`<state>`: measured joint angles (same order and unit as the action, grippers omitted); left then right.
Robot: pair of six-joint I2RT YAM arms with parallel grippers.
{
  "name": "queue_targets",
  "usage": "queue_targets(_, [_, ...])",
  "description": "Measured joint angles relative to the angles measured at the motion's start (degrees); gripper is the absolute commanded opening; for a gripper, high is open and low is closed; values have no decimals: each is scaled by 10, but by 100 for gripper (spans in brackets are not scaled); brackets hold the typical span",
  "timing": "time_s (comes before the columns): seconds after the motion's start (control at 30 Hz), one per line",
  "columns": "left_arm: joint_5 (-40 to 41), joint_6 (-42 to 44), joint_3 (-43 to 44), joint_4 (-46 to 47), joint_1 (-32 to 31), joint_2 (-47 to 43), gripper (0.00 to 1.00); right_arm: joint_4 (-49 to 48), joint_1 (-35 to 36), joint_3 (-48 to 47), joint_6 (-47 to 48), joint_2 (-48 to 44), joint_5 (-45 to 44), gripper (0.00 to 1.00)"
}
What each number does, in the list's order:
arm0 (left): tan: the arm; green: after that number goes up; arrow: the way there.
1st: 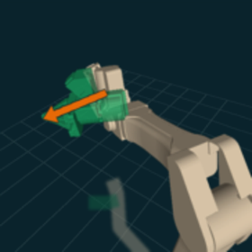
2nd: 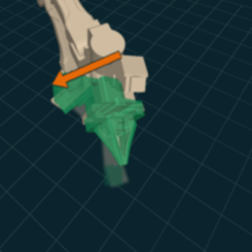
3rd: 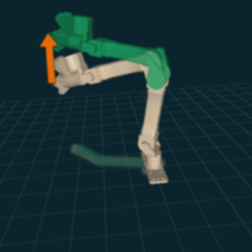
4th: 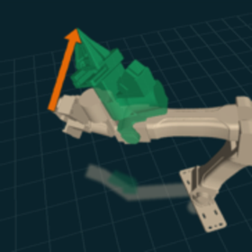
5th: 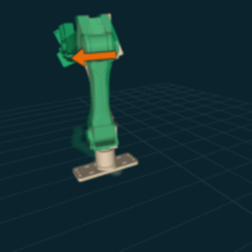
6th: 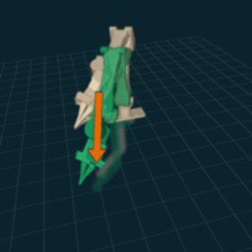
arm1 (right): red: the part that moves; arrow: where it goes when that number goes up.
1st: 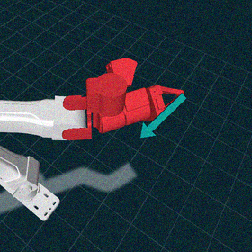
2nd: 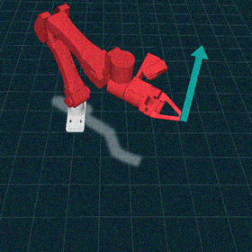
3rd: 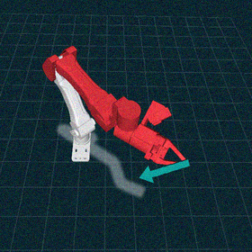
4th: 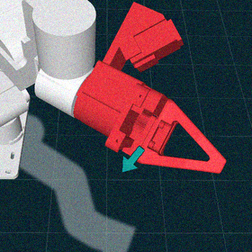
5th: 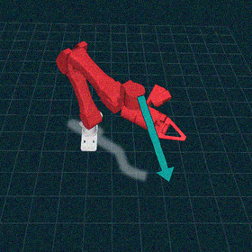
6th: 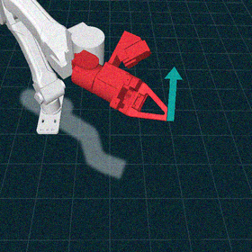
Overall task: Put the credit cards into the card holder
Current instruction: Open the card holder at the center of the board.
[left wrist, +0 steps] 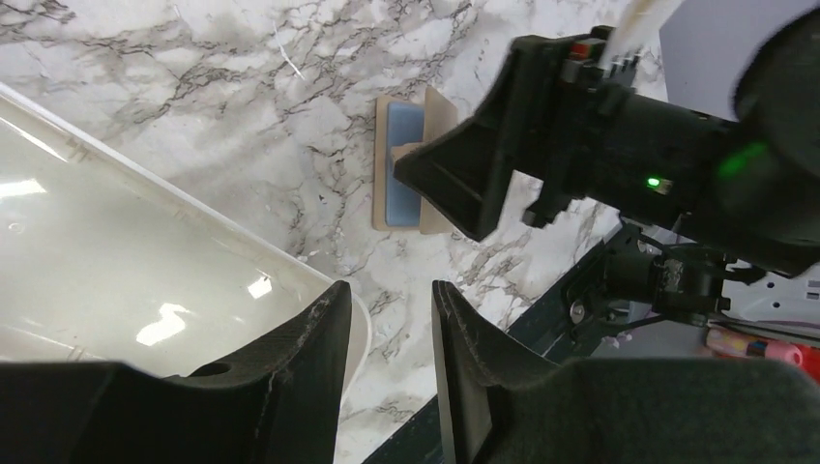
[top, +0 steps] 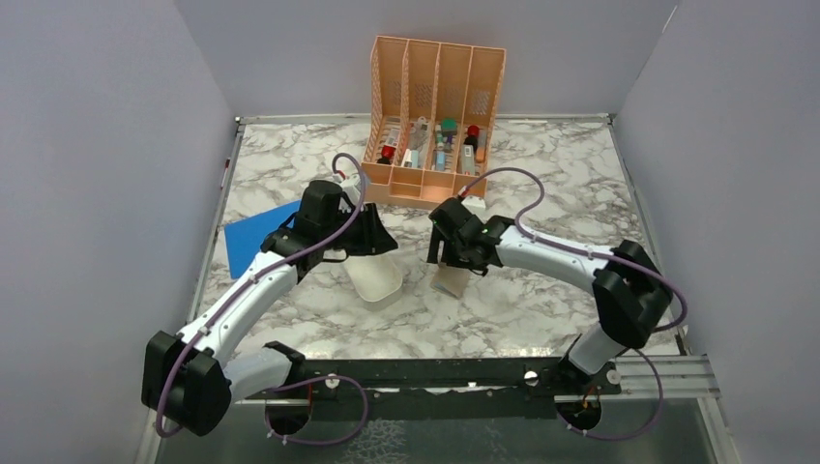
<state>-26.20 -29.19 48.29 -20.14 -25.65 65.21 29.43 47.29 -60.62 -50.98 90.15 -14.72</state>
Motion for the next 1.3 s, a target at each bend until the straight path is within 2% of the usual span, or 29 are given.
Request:
queue_targets(0.13, [17, 2, -2, -7, 0, -23, 40, 37, 2, -30, 4, 67, -58, 69])
queue_targets(0.2, [24, 4, -3, -10, 0, -29, 41, 47, 2, -30, 8, 81, -74, 48])
queue_targets(0.27, [29, 8, -3, -15, 0, -31, 41, 50, 2, -24, 14, 77, -86, 36])
queue_targets(0.4, [38, 15, -3, -25, 0, -31, 41, 13, 2, 34, 34, 11, -92, 23])
queue_targets(0.57, [37, 23, -3, -26, 0, -19, 39, -94, 0, 158, 56, -115, -75, 12])
queue_targets(0.7, [35, 25, 5, -29, -4, 6, 37, -186, -7, 238, 56, -170, -48, 11])
queue_targets(0.83, [32, 25, 25, -31, -18, 17, 36, -268, -49, 314, 55, -225, 5, 16])
queue_targets(1.0, [32, 24, 44, -30, -39, 25, 36, -282, -108, 335, 66, -242, 30, 23])
queue_targets(1.17, [34, 21, 52, -31, -68, 47, 36, -268, -141, 335, 95, -238, 47, 13])
queue_targets(1.3, [41, 12, 66, -30, -88, 67, 33, -282, -150, 349, 114, -261, 100, 9])
